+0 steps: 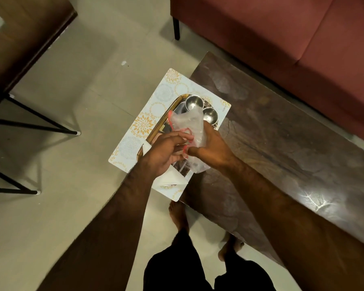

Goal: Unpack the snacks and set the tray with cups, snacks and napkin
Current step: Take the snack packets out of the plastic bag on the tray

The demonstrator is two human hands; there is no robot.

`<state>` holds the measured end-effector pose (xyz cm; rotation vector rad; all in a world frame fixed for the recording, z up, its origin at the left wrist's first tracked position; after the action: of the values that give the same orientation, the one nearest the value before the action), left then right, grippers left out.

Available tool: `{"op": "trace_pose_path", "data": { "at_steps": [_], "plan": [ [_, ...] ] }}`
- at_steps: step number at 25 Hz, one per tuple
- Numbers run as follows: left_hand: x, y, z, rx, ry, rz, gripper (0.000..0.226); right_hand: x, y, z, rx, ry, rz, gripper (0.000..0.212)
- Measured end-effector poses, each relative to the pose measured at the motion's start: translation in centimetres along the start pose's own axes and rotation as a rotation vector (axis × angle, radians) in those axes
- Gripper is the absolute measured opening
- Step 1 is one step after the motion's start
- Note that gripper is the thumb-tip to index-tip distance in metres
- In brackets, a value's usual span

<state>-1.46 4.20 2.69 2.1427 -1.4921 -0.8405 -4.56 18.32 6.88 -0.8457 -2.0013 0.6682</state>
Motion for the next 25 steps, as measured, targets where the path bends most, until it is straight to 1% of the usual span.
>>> {"op": "trace_pose_path", "data": {
  "at_steps": [2, 5, 7, 9, 11, 13, 15, 17, 18, 19, 21, 23, 25],
  "plan": [
    [-0.7, 0.8, -0.5, -0.044, 0.009, -0.052, 0.024, 0.1, -0.1, -0.6, 0.03, 0.001, -0.044, 0.089],
    [-1.2, 2.1, -1.2, -0.074, 0.069, -0.188, 0.021, 0.6, -0.2, -0.7, -0.003, 0.026, -0.039, 0.084],
    [-1.5, 2.7, -1.6, -0.056, 0.12, -0.199, 0.021, 0.8, -0.3, -0.8, -0.025, 0.015, -0.019, 0.084],
    [-1.7, 3.3, -2.0, -0.074, 0.163, -0.076, 0.028, 1.0, -0.6, -1.3, -0.022, 0.018, 0.015, 0.086],
    [-2.0, 4.1, -2.6, -0.186, 0.203, 0.065, 0.035, 1.3, -1.4, -2.0, 0.003, 0.064, 0.064, 0.086],
    [-2.3, 5.0, -3.5, -0.304, 0.216, 0.163, 0.038, 1.7, -2.2, -2.8, 0.013, 0.119, 0.124, 0.082],
    [-2.8, 5.6, -4.5, -0.371, 0.136, 0.228, 0.04, 2.0, -3.1, -3.2, 0.007, 0.156, 0.142, 0.07],
    [-3.5, 6.0, -5.5, -0.412, 0.036, 0.294, 0.036, 2.6, -3.7, -3.4, -0.002, 0.206, 0.097, 0.056],
    [-3.7, 6.2, -6.1, -0.444, 0.036, 0.34, 0.032, 3.1, -4.0, -3.5, -0.014, 0.237, 0.066, 0.051],
    [-3.6, 6.6, -6.5, -0.484, 0.095, 0.39, 0.031, 3.7, -4.0, -3.5, -0.026, 0.265, 0.039, 0.048],
    [-2.4, 7.7, -7.2, -0.579, 0.329, 0.555, 0.036, 4.9, -3.6, -3.5, -0.045, 0.314, -0.003, 0.05],
    [-1.1, 8.8, -8.0, -0.677, 0.559, 0.839, 0.04, 6.4, -3.0, -3.8, -0.064, 0.368, -0.046, 0.058],
    [-0.3, 9.3, -8.7, -0.704, 0.698, 1.115, 0.04, 7.5, -2.7, -4.4, -0.062, 0.402, -0.055, 0.065]
  ]
}}
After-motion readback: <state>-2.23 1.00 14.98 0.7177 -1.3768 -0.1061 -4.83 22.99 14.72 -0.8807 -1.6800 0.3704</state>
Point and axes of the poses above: each hand's wrist, its own z-axis towards the middle knuckle, its own x-axis out of the back of the hand, y = z × x, the point moved 4 cm from there along z, towards the middle knuckle, and after that the axes turned 5 degrees about y, right-handed, at the moved point
